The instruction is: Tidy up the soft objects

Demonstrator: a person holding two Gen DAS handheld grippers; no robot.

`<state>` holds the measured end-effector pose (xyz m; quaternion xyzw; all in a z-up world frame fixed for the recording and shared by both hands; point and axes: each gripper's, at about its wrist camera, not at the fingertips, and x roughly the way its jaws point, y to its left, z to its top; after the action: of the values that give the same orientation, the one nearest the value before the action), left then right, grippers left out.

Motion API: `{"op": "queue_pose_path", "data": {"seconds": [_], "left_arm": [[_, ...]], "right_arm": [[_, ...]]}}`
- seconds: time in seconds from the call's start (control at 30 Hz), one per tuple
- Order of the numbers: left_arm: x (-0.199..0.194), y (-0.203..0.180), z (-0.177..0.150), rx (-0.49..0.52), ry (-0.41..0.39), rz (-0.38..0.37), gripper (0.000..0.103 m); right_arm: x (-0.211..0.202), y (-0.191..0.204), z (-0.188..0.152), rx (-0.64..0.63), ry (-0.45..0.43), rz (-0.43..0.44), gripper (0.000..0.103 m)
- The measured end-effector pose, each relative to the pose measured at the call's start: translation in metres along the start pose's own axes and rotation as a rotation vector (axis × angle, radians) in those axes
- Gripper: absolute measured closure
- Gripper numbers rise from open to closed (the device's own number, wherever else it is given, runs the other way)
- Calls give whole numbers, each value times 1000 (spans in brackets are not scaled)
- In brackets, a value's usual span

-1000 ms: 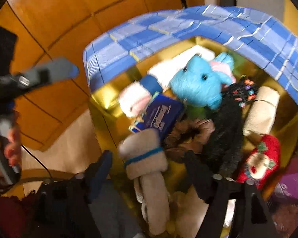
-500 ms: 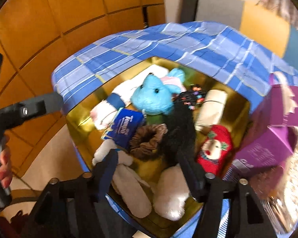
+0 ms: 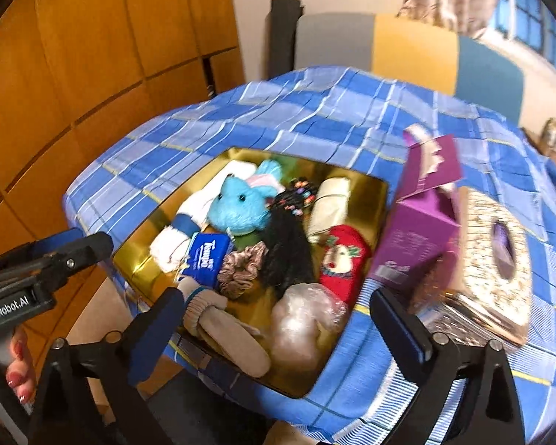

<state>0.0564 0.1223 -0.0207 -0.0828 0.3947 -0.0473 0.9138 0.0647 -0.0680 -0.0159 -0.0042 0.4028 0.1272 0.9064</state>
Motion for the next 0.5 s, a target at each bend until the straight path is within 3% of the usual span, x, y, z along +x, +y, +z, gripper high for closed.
{"op": "queue_pose_path", "data": {"seconds": [0.17,0.3,0.4,0.5], "left_arm": [[-11,-15,-6,58,-27,87,31],[-19,-27,-12,106,-55,119,31],[-27,-32,-15,114,-83,119,31],[-32,-36,-17,113,-96,133,31]], "right_arm": [[-26,-10,-9,103,-108,-148,0],[-36,-20,-19,174,-131,-245,0],[-41,-25,-27,224,-124,-269,0],[-50,-27,-34,247,-125,-229,0]]}}
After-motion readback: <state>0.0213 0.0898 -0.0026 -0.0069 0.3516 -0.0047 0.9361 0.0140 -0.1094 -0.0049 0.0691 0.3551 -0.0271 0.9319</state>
